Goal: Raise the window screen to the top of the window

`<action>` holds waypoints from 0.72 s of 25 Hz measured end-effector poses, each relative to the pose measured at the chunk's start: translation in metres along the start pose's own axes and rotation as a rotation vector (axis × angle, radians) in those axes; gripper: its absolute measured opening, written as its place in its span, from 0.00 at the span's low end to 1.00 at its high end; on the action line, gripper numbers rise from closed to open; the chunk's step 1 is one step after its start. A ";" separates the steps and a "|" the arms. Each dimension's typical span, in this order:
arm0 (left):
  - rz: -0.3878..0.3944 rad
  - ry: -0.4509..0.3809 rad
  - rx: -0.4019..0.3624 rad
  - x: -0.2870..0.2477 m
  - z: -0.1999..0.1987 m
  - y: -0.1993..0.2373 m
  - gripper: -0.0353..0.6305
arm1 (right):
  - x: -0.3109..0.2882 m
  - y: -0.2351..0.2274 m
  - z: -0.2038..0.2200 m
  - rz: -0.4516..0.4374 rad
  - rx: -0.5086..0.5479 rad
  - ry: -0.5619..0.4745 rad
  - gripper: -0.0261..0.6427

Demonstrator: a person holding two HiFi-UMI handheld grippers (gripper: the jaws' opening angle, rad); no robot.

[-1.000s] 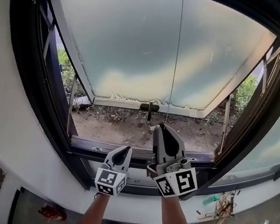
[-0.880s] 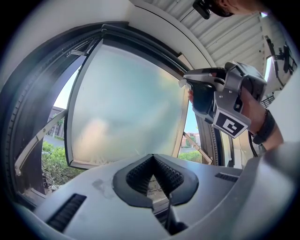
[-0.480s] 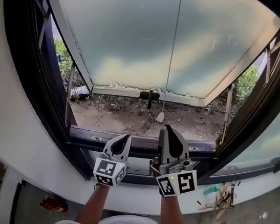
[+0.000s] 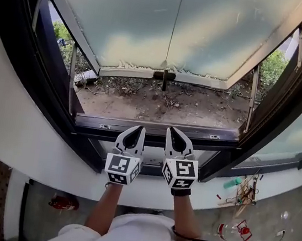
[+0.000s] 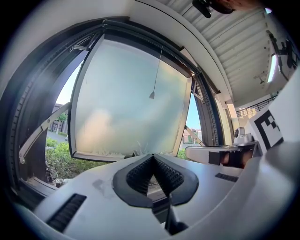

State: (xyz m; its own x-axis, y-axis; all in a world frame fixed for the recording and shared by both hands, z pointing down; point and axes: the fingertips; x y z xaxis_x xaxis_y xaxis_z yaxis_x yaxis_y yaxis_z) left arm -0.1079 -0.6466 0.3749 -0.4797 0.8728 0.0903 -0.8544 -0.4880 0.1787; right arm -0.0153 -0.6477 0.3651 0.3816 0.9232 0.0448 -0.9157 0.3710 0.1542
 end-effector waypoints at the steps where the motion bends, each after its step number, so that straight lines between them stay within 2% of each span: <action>1: -0.003 0.002 0.005 0.001 0.002 0.001 0.05 | 0.000 0.001 0.003 -0.002 -0.001 0.008 0.04; 7: -0.004 0.007 0.018 0.009 0.006 0.001 0.05 | 0.006 0.006 0.015 0.003 -0.010 0.033 0.04; 18: 0.039 0.032 0.049 0.029 0.018 0.000 0.05 | 0.023 0.025 0.028 0.038 -0.006 0.071 0.04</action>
State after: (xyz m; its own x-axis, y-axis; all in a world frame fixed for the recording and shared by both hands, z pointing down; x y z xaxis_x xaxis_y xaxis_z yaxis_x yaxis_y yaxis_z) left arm -0.1179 -0.6211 0.3951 -0.5194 0.8519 0.0670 -0.8243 -0.5201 0.2235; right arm -0.0261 -0.6198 0.3978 0.3365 0.9415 -0.0194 -0.9304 0.3356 0.1473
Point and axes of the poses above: the fingertips, and each gripper's own axes: x backward along the fingers, y to its left, z out of its underside, and after that the axes turned 8 degrees about x, right-handed
